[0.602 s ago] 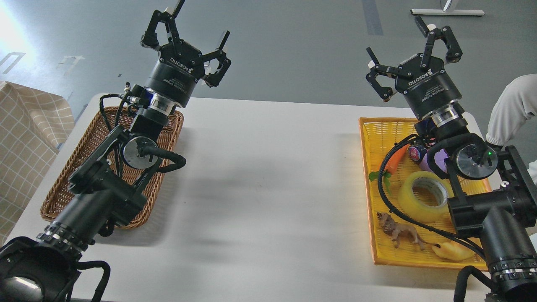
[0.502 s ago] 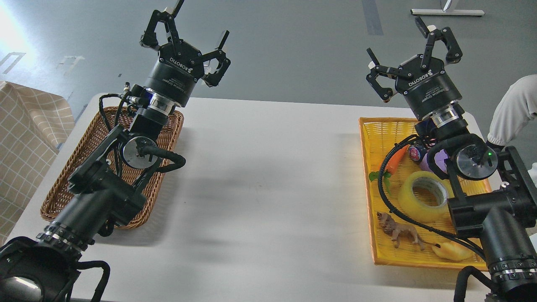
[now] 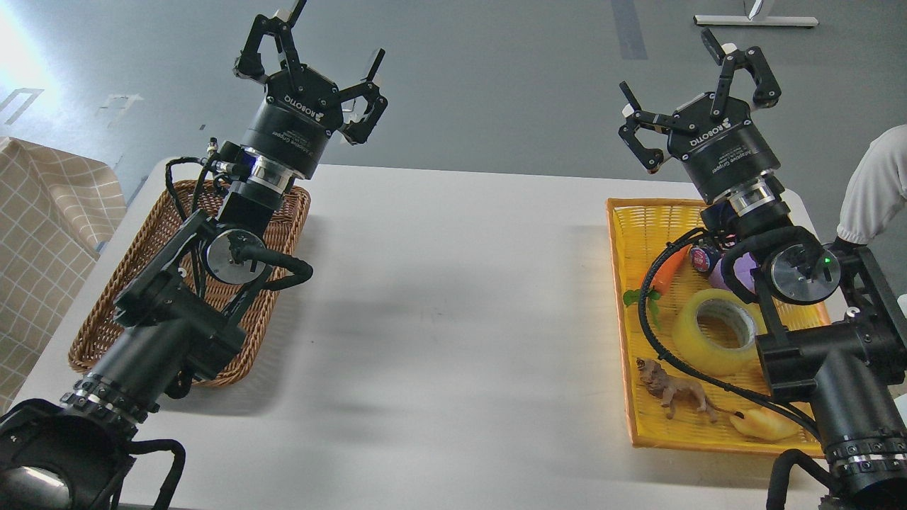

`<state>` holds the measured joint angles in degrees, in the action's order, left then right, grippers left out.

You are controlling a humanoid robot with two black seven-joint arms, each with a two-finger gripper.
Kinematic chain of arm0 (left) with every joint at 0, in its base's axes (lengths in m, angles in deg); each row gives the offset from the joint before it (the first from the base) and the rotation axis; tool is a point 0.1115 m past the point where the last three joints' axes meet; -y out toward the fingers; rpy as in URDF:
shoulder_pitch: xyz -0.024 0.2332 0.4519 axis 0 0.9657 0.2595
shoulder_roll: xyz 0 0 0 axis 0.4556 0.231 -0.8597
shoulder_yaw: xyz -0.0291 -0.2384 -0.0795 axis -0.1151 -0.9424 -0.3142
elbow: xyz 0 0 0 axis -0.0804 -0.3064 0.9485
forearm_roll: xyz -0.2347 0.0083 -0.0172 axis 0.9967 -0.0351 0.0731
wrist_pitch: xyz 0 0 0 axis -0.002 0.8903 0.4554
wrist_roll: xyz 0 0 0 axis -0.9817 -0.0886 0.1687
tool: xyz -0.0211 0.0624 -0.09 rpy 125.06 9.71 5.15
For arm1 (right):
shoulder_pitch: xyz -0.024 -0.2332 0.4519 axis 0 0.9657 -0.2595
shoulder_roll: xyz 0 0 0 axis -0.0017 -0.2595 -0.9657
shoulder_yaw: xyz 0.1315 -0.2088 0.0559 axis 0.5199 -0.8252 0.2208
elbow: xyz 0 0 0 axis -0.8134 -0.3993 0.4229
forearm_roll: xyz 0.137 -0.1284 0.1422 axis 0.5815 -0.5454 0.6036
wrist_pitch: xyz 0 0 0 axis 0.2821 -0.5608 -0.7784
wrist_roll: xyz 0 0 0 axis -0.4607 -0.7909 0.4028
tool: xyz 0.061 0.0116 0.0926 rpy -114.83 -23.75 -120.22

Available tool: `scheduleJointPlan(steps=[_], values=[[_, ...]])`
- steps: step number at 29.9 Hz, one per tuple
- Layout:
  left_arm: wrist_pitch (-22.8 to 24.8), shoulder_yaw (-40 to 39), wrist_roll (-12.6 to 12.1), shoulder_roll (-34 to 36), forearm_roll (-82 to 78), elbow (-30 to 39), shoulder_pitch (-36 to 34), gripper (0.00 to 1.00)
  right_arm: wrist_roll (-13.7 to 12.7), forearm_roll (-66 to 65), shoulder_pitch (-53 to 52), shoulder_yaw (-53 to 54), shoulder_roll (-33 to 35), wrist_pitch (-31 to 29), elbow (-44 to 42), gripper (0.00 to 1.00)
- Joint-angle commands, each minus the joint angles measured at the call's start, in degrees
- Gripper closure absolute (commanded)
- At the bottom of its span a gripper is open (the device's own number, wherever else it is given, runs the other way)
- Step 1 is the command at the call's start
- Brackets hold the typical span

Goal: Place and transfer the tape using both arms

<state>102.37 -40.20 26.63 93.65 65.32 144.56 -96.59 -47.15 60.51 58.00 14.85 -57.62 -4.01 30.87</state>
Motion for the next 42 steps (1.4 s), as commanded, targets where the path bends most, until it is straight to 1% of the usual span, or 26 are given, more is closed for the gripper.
scheduleJointPlan(steps=[1,42], values=[[0.0,0.01,-0.01,0.0,-0.04,0.0,-0.31,0.02,0.0,0.0,0.0,0.0,0.0,0.0,0.0,0.0],[0.0,0.1,0.07,-0.09,-0.05,0.0,-0.14,0.02,0.0,-0.09,-0.18,-0.79,0.35,0.0,0.26,0.0]])
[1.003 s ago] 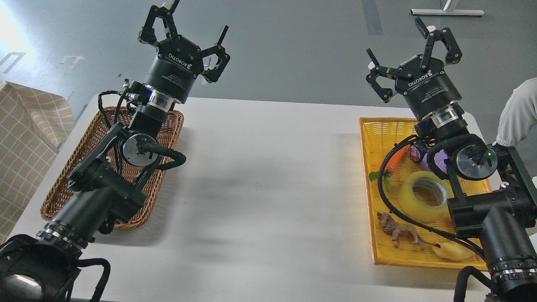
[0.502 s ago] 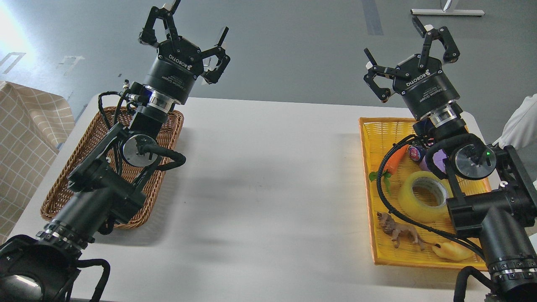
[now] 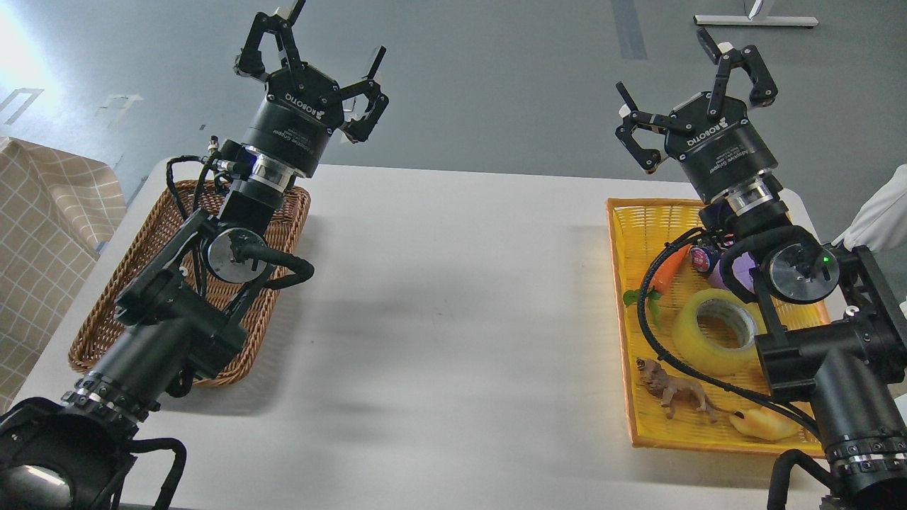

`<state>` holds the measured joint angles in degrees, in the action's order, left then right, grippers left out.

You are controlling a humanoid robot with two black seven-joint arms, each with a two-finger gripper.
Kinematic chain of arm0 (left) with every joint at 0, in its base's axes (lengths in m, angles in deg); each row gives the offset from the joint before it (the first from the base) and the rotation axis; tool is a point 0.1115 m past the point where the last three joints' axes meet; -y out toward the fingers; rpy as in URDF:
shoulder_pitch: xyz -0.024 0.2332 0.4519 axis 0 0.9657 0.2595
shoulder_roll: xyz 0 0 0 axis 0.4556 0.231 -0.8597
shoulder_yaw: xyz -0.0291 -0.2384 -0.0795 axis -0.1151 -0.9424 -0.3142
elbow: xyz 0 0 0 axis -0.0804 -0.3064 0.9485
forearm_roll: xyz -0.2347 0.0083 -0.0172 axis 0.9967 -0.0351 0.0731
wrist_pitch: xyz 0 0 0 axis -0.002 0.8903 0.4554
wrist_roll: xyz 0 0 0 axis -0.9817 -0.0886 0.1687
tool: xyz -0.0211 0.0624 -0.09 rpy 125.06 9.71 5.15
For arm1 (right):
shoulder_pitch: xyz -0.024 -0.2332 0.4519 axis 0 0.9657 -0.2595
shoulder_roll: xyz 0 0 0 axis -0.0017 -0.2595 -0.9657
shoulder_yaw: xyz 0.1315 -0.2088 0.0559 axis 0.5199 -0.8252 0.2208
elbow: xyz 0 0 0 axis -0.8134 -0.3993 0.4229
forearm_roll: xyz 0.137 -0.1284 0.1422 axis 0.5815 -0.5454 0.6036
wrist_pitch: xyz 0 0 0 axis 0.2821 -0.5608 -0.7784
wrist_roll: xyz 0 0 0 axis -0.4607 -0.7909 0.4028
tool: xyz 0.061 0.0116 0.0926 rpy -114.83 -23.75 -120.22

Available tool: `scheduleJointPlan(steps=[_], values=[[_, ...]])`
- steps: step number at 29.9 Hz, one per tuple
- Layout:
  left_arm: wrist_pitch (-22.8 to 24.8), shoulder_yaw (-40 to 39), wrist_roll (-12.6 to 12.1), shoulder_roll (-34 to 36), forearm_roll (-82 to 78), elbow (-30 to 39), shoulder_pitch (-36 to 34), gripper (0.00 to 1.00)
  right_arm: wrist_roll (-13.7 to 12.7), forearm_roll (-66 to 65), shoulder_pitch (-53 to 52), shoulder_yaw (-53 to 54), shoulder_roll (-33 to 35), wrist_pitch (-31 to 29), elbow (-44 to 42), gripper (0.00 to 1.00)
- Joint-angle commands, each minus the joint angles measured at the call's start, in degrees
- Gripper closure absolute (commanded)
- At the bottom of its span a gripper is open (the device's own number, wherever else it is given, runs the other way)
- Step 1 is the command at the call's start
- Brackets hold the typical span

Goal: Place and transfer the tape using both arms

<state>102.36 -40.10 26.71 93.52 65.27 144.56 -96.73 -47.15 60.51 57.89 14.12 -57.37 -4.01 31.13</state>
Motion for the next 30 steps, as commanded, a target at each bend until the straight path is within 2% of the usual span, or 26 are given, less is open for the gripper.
scheduleJointPlan(steps=[1,21,30], values=[[0.0,0.0,0.0,0.04,0.0,0.08,0.0,0.02,0.0,-0.09,-0.07,-0.06,0.1,0.0,0.0,0.0],[0.0,0.0,0.0,-0.05,0.0,0.0,-0.09,0.02,-0.17,-0.26,0.11,-0.85,0.45,0.0,-0.09,0.0],[0.0,0.0,0.0,0.04,0.0,0.08,-0.09,0.02,-0.35,-0.53,0.02,-2.78,4.14,0.0,0.18,0.0]])
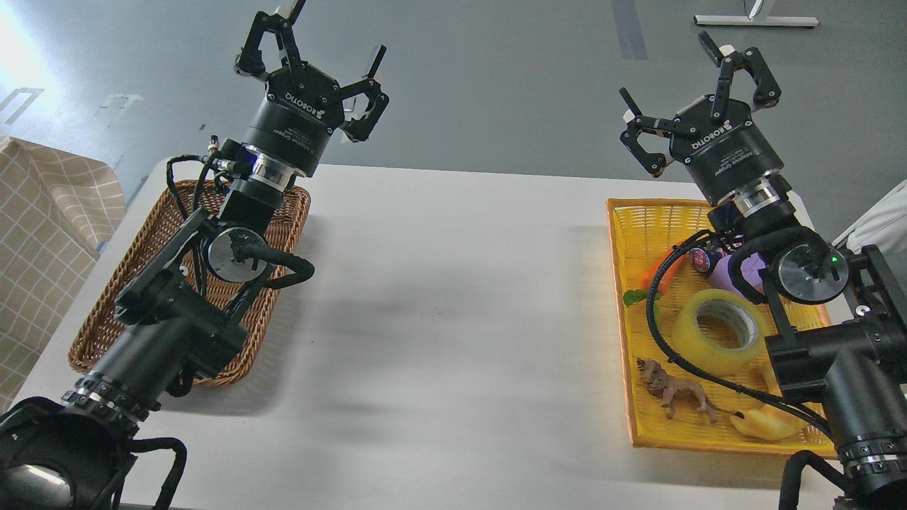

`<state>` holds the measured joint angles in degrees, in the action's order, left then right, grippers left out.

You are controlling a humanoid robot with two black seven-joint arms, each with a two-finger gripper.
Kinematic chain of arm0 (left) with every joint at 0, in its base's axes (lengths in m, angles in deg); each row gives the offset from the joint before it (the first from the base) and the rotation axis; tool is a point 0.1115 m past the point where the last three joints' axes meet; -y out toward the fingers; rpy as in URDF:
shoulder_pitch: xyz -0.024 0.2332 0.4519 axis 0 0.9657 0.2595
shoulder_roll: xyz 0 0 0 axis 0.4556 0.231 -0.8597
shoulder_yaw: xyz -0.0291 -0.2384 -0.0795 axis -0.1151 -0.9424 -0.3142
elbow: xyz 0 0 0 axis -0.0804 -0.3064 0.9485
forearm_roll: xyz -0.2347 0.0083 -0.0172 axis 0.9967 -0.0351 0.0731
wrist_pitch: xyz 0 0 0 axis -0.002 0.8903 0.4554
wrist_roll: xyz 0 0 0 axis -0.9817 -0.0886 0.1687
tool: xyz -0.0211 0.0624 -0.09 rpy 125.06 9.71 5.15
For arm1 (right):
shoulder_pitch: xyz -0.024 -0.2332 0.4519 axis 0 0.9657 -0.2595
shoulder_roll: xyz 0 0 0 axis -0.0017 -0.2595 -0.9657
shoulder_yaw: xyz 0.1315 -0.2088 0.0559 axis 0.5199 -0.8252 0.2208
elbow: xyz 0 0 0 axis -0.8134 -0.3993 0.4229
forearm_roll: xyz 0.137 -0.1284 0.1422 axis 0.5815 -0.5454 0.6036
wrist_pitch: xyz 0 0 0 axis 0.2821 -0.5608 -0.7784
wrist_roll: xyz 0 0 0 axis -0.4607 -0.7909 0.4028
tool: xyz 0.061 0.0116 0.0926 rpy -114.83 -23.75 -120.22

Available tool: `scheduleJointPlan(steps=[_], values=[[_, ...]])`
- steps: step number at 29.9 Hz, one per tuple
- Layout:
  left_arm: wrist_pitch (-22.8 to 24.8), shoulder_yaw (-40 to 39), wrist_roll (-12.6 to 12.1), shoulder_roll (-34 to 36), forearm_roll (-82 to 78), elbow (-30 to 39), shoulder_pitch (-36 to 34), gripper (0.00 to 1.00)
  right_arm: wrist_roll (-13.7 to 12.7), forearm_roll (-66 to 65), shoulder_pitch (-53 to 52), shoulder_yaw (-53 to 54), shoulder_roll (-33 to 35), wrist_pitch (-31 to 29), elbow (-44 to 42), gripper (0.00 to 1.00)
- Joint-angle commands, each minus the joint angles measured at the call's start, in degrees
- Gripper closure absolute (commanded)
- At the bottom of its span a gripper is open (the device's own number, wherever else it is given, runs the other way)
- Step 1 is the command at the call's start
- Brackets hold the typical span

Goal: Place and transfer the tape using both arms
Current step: 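Swing the right gripper outward and lower it beside the crate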

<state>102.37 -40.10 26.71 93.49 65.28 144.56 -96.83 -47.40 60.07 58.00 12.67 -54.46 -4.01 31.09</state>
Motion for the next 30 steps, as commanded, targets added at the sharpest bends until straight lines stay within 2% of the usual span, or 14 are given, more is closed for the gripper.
scheduleJointPlan(steps=[1,22,30], values=[[0.0,0.0,0.0,0.07,0.0,0.08,0.0,0.02,0.0,-0.17,-0.17,-2.64,2.37,0.0,0.3,0.0],[0.0,0.0,0.0,0.15,0.0,0.08,0.09,0.02,-0.36,-1.49,-5.88,-18.38,20.3,0.0,0.57,0.0],[0.0,0.0,0.0,0.24,0.0,-0.01,0.09,0.02,-0.36,-11.5,-10.9,-23.49,24.09,0.0,0.65,0.0]])
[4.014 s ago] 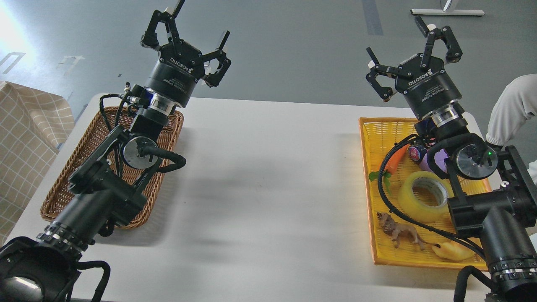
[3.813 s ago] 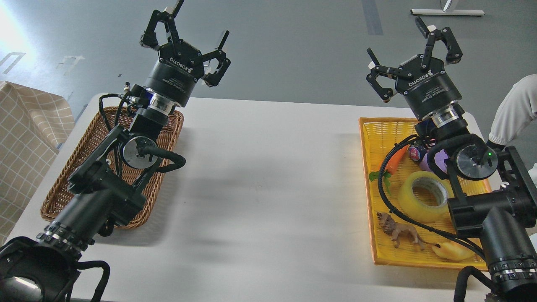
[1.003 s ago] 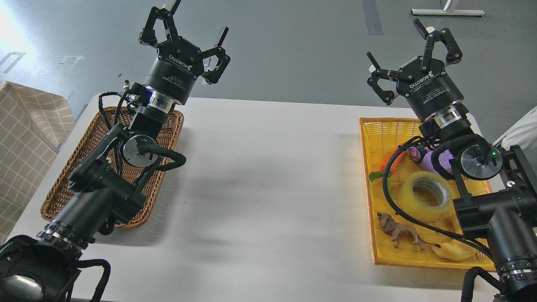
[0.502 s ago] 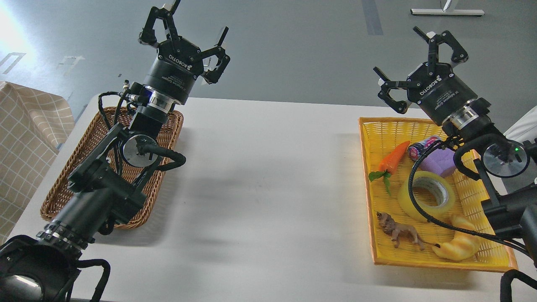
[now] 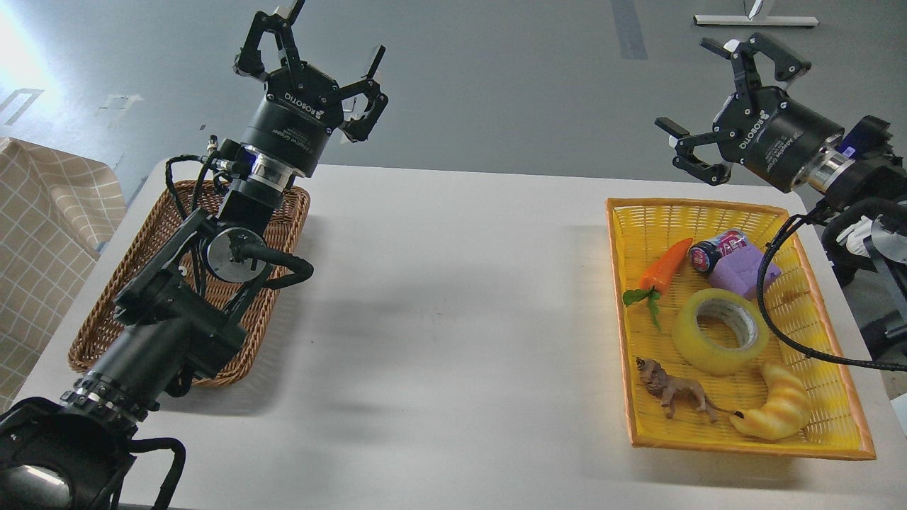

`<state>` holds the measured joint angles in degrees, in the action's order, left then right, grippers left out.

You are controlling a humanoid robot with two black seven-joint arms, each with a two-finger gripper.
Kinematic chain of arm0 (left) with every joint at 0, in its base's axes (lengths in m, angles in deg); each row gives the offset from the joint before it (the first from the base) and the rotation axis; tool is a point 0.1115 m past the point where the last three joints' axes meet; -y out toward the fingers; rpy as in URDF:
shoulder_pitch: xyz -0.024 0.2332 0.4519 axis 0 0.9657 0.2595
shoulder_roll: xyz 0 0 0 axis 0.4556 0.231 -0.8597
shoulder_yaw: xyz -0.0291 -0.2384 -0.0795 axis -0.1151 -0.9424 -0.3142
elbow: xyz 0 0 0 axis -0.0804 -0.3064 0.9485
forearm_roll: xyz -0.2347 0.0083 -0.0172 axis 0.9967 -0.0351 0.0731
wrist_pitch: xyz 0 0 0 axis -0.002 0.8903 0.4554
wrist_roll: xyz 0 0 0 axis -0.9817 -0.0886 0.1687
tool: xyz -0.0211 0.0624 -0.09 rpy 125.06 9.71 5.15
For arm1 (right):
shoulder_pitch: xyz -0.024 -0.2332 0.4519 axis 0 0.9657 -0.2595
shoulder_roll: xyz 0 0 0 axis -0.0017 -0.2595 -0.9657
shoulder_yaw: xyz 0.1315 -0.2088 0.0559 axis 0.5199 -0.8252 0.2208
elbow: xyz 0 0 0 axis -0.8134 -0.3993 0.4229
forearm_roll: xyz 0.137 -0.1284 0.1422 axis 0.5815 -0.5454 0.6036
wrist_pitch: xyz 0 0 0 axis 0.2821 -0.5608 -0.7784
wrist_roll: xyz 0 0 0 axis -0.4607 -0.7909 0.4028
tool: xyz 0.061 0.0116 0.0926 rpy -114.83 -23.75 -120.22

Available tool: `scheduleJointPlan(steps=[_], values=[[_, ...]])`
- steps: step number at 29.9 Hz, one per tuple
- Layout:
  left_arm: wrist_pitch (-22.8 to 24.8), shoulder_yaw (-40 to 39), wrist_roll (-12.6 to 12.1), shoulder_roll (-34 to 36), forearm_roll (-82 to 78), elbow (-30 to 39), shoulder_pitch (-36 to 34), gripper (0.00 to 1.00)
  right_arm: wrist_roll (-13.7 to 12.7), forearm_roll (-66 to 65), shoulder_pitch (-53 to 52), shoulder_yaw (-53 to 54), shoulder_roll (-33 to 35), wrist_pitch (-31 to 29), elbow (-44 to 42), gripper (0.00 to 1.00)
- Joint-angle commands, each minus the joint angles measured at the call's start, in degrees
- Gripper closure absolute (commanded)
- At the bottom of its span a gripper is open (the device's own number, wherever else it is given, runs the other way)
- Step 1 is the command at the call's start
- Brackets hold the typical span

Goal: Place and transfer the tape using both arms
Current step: 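Swing the right gripper outward and lower it beside the crate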

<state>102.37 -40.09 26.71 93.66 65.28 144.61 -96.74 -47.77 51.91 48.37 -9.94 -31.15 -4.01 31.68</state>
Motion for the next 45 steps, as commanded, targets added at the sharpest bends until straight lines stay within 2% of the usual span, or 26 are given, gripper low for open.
scheduleJointPlan(steps=[1,8,14,27,32,34,36,45], values=[[0.0,0.0,0.0,0.08,0.0,-0.06,0.01,0.02,0.01,-5.44,-1.7,-1.22,1.3,0.0,0.16,0.0],[0.0,0.0,0.0,0.34,0.0,0.03,-0.17,0.02,0.01,-21.17,-3.02,-6.23,3.59,0.0,3.32,0.0],[0.0,0.0,0.0,0.25,-0.09,-0.06,-0.08,0.02,0.01,-29.44,-3.11,-11.93,6.66,0.0,5.69,0.0],[0.0,0.0,0.0,0.43,-0.09,0.21,-0.08,0.02,-0.08,-34.91,-3.02,-14.85,14.57,0.0,9.04,0.0],[0.0,0.0,0.0,0.52,-0.09,0.47,-0.25,0.02,0.09,-39.11,-2.41,-14.94,15.02,0.0,9.56,0.0],[0.0,0.0,0.0,0.61,-0.09,0.64,-0.17,0.02,0.44,-47.52,-2.23,-14.94,14.93,0.0,9.56,0.0],[0.0,0.09,-0.09,0.61,-0.09,0.65,-0.17,0.02,0.71,-50.17,-2.14,-14.94,14.84,0.0,9.65,0.0],[0.0,0.26,-0.09,0.17,-0.09,0.73,-0.52,0.02,0.89,-50.64,-2.14,-15.02,15.8,0.0,11.75,0.0]])
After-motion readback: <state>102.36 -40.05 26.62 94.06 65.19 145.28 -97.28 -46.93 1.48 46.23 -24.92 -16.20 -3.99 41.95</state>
